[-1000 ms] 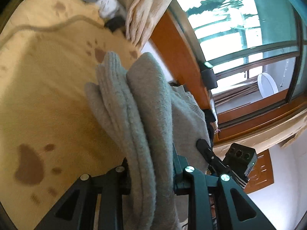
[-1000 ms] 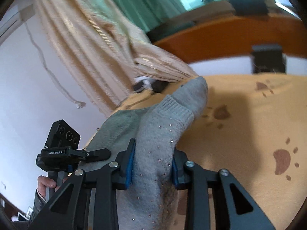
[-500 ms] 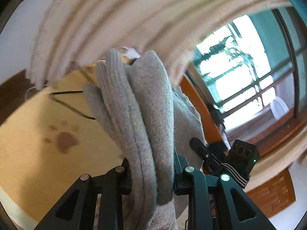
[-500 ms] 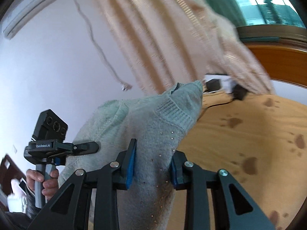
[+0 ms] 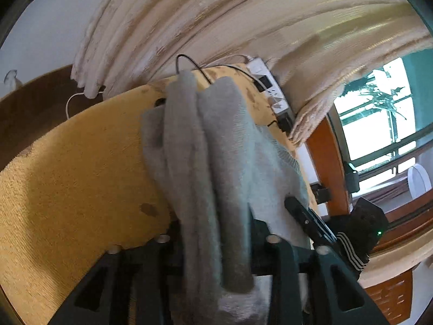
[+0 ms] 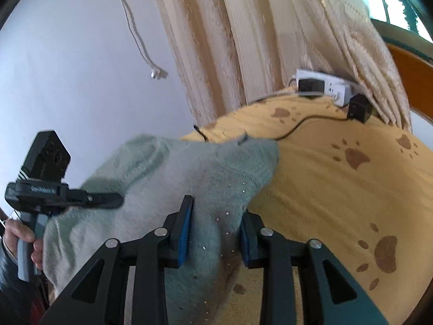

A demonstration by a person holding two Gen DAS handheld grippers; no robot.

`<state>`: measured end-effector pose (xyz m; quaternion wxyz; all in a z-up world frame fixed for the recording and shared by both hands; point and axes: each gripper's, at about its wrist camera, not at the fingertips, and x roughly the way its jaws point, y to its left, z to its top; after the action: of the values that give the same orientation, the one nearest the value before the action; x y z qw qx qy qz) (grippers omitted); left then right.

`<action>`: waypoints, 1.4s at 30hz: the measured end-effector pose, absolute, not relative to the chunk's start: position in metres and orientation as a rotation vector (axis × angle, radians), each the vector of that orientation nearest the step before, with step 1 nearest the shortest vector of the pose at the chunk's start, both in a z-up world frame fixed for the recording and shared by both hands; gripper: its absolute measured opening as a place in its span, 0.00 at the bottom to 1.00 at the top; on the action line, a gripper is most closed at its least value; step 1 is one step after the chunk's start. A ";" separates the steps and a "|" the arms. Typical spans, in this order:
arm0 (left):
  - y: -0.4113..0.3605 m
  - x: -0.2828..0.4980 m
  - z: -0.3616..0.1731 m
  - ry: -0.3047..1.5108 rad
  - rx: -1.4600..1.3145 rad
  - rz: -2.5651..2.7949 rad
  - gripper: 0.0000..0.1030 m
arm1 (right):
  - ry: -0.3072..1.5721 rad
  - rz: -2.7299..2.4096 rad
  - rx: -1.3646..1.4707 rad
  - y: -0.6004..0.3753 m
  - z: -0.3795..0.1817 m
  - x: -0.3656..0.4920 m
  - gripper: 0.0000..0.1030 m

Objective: Fold clothes

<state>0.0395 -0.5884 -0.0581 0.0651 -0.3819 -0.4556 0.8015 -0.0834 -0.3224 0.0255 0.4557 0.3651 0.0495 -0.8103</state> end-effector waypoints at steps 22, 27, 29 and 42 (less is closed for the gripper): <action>-0.507 0.118 0.012 -1.017 -0.974 2.607 0.68 | 0.493 -1.795 0.609 -0.292 0.052 0.055 0.66; -0.508 0.120 -0.028 -1.108 -1.013 2.574 0.68 | 0.471 -1.747 0.762 -0.299 0.029 0.042 0.65; -0.509 0.123 -0.029 -1.113 -0.987 2.574 0.68 | 0.506 -1.755 0.763 -0.303 0.023 0.045 0.65; -0.502 0.127 -0.022 -1.084 -0.991 2.643 0.68 | 0.537 -1.853 0.712 -0.294 0.025 0.074 0.79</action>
<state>0.1275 -0.5020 -0.0222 0.0589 -0.3272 -0.3580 0.8725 0.0736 -0.2935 0.0251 0.5164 0.2965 0.2238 -0.7716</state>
